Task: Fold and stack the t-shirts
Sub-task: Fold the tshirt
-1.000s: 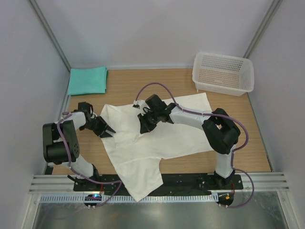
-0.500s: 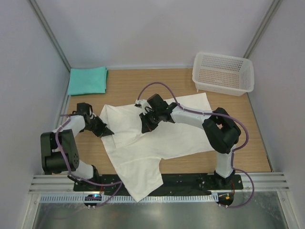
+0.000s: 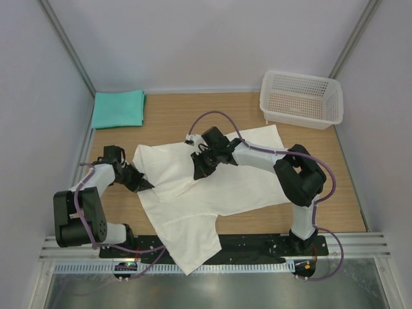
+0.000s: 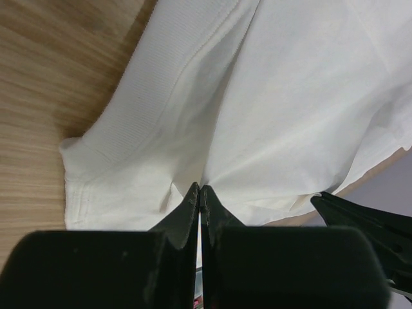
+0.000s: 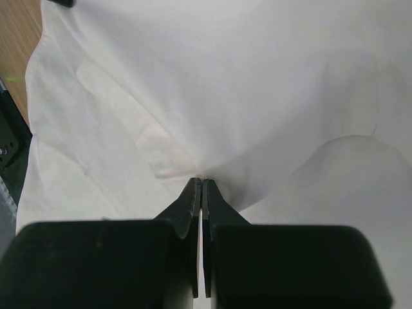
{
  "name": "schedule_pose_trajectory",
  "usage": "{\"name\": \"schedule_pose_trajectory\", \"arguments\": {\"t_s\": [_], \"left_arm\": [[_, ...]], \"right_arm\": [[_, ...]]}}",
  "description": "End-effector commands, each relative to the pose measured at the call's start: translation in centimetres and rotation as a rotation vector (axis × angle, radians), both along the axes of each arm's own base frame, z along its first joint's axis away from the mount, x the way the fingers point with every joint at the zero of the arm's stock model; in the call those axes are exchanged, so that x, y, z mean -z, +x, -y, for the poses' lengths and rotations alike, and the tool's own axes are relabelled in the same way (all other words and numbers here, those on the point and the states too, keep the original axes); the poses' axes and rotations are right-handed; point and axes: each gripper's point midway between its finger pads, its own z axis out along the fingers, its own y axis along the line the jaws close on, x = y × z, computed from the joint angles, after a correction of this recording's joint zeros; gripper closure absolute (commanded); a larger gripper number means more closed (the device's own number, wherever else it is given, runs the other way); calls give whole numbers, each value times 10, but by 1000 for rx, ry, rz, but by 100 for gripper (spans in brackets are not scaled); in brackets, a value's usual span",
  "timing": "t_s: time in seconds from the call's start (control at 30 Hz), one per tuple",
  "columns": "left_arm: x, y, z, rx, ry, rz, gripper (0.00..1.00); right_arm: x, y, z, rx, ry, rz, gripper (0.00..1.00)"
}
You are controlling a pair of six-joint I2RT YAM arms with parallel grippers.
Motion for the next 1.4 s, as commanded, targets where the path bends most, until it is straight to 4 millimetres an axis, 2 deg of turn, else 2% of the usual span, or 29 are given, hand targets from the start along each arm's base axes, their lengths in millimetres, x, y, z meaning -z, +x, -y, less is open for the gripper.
{"name": "schedule_pose_trajectory", "arguments": {"t_s": [0.0, 0.27, 0.43, 0.7, 1.03, 1.27, 1.37], "left_arm": [[-4, -8, -4, -39, 28, -7, 100], [2, -15, -1, -52, 17, -39, 100], [-8, -19, 3, -75, -4, -9, 100], [-7, -27, 6, -70, -1, -30, 100], [18, -62, 6, -126, 20, -169, 100], [20, -63, 3, -139, 39, -192, 100], [9, -53, 0, -102, 57, -140, 97]], "right_arm": [[-7, 3, -3, -15, 31, 24, 99], [0, 1, 0, -13, 20, 13, 99], [3, 1, 3, -12, 16, 8, 99], [5, 0, 6, -17, 14, 4, 99], [5, 3, 7, -9, 15, 6, 99], [8, 3, 7, -8, 17, -7, 99], [9, -4, 9, -24, 22, -26, 96]]}}
